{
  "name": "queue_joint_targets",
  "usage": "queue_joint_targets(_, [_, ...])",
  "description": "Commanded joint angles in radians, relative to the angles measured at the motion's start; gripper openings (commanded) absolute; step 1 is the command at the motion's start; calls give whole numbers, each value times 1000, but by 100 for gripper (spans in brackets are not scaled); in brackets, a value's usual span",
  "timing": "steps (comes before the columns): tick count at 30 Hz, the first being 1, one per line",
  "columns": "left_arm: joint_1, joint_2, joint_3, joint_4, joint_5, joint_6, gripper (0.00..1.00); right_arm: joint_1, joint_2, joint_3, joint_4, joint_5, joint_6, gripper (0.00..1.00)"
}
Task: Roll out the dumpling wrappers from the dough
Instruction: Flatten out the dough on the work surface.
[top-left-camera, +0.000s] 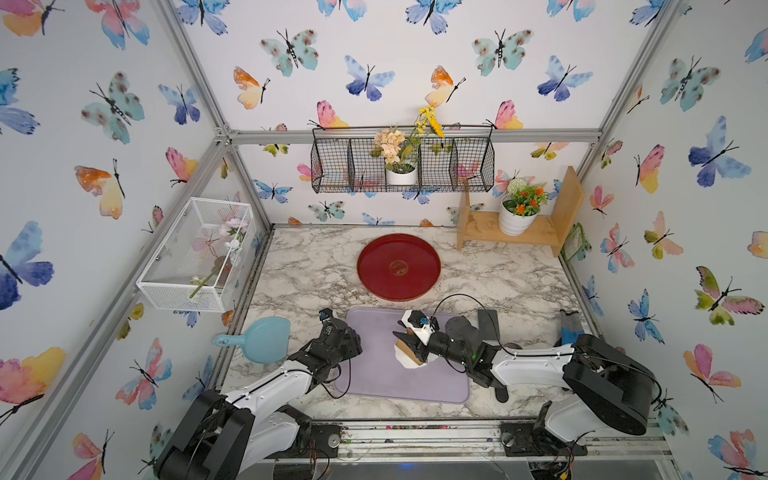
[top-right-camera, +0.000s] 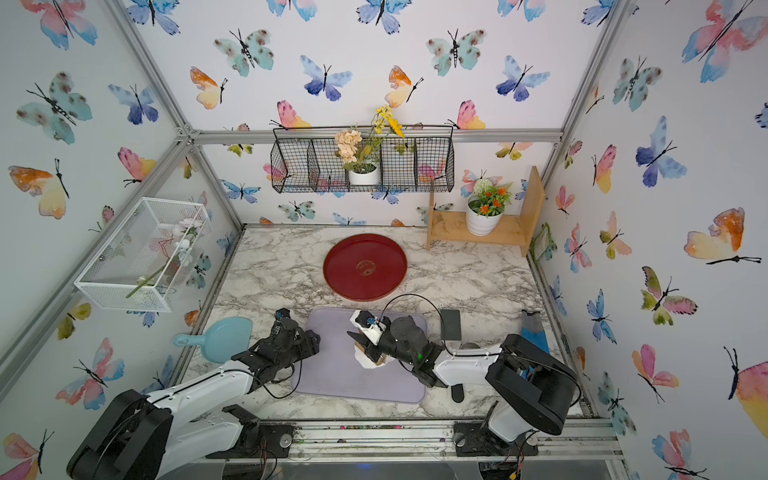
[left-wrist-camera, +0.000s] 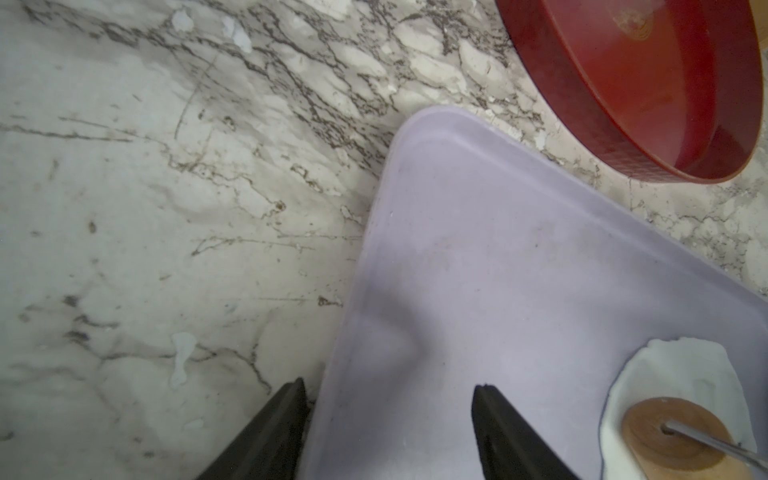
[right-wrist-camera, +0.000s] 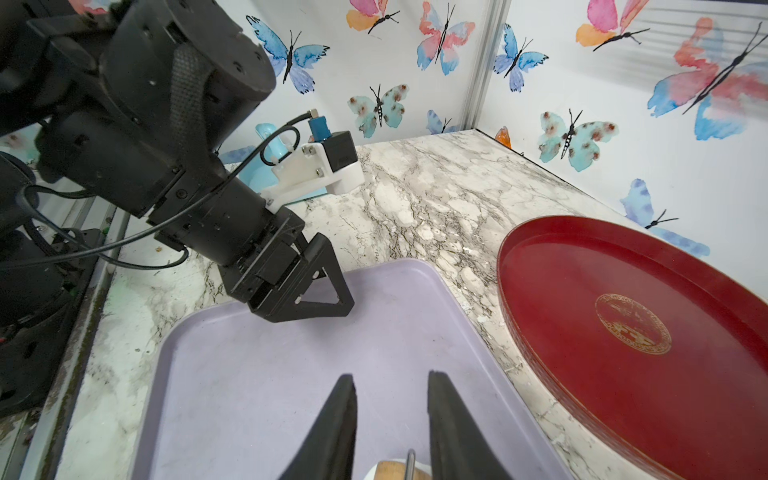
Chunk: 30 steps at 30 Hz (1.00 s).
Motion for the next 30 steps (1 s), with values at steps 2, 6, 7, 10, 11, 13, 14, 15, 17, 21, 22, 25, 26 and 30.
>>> queue_joint_targets(2, [6, 1, -14, -49, 22, -8, 70, 41, 70, -90, -241, -101, 105, 1])
queue_joint_targets(6, [6, 2, -13, -49, 20, -8, 70, 54, 71, -106, -221, -98, 115, 1])
queue_joint_targets(7, [6, 2, -13, -48, 21, -8, 70, 58, 73, -109, -219, -99, 114, 2])
queue_joint_targets(10, [5, 2, -12, -49, 22, -9, 70, 71, 77, -109, -221, -104, 111, 1])
queue_joint_targets(11, [6, 2, -12, -50, 23, -8, 70, 75, 79, -109, -221, -103, 111, 1])
queue_joint_targets(13, [6, 3, -12, -49, 21, -9, 70, 80, 83, -109, -219, -97, 111, 1])
queue_joint_targets(14, [6, 4, -12, -50, 22, -9, 70, 83, 86, -110, -218, -94, 112, 1])
queue_joint_targets(15, [6, 5, -12, -50, 22, -9, 70, 86, 88, -110, -218, -91, 111, 1])
queue_joint_targets(17, [5, 5, -12, -49, 23, -8, 70, 91, 90, -110, -217, -88, 112, 1])
queue_joint_targets(21, [7, 6, -10, -49, 23, -7, 70, 95, 99, -108, -216, -87, 112, 1])
queue_joint_targets(22, [5, 6, -11, -50, 23, -7, 70, 98, 100, -106, -217, -88, 112, 1])
queue_joint_targets(25, [6, 7, -7, -50, 22, -6, 70, 106, 103, -104, -212, -88, 117, 1])
queue_joint_targets(26, [6, 7, -6, -50, 22, -6, 70, 109, 106, -104, -212, -89, 117, 1])
queue_joint_targets(30, [6, 10, -6, -50, 24, -3, 70, 117, 111, -100, -212, -85, 119, 1])
